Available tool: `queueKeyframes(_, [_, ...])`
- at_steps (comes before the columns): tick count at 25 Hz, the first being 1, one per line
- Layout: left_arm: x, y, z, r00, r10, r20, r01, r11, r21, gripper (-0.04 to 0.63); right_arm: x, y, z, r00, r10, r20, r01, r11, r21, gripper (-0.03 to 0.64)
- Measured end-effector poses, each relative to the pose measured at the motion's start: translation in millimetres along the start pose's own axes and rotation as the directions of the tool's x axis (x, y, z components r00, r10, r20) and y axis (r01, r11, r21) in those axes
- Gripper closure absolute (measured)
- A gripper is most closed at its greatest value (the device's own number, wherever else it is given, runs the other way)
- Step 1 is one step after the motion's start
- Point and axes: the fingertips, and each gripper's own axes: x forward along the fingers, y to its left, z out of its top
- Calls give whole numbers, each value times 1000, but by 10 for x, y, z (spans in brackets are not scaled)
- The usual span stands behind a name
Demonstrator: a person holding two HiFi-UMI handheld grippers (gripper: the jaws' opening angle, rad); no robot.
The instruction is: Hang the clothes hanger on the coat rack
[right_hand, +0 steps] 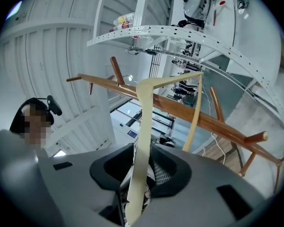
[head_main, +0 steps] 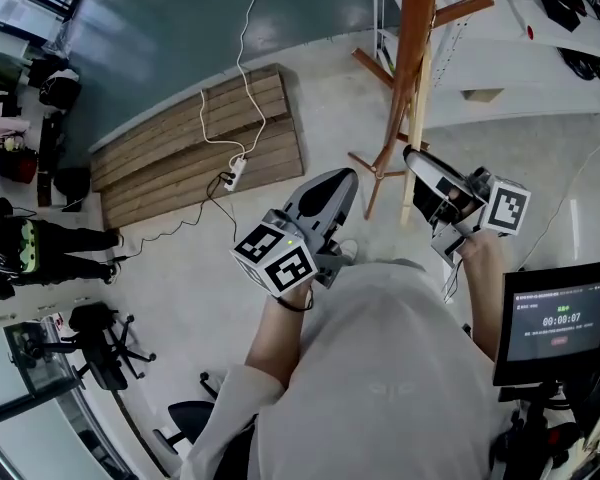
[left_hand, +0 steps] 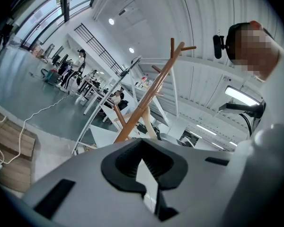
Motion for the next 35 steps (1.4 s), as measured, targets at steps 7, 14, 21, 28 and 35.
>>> queueKeyframes(7, [-3,-8,10,1000,-1,4,1,1000,8,594,-23,30,110,1000,-4,30,5,1000,-19,500])
queueKeyframes(14, [10,-16,11,1000,-3,10,3,1000,12,594,-91,46,216,994,-11,112,17,998,-53,482])
queueKeyframes(21, [54,-29,2,1000,-11,10,11,1000,12,594,-188,81,377,983,-8,182,24,996,-85,465])
queueKeyframes(28, [113,-57,-5,1000,-26,0,26,999,23,594,-288,124,472,969,-7,247,41,990,-132,465])
queueKeyframes(35, [183,-58,-23,999,-40,-9,40,999,25,594,-377,167,624,956,11,292,34,988,-150,466])
